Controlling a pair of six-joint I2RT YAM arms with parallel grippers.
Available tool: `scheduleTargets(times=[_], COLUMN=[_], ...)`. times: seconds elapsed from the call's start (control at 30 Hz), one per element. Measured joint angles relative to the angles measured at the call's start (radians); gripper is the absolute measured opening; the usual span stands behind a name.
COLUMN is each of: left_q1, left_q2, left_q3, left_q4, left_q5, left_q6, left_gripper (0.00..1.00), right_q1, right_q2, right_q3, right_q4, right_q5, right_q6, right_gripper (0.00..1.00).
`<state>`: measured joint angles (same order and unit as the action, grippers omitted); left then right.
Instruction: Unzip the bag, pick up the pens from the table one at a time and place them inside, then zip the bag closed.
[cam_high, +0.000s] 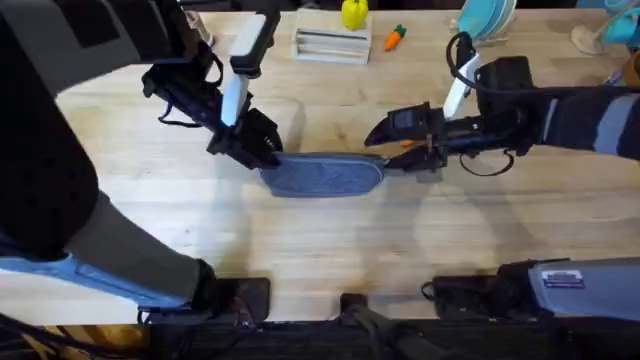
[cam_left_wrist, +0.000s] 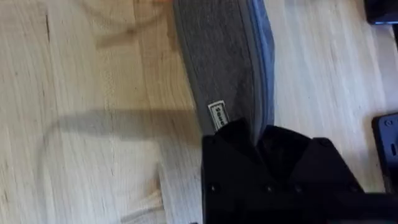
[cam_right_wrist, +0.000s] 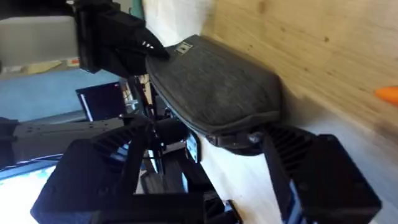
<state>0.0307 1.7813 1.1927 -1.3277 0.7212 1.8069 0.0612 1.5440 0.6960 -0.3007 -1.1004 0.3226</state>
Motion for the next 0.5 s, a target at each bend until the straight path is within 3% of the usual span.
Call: scheduleTargets(times=[0.5], left_q1=[0.000], left_q2=[0.000], left_q3=[0.000], left_q4=[0.000], left_q5=[0.000], left_q6=[0.000], left_gripper=[0.043], right_q1=[-0.002], right_q2=[-0.049], right_q3=[-0.005], right_q4=[0.012], right_q5=[-0.098], right_q6=[0.038], right_gripper=[0.997])
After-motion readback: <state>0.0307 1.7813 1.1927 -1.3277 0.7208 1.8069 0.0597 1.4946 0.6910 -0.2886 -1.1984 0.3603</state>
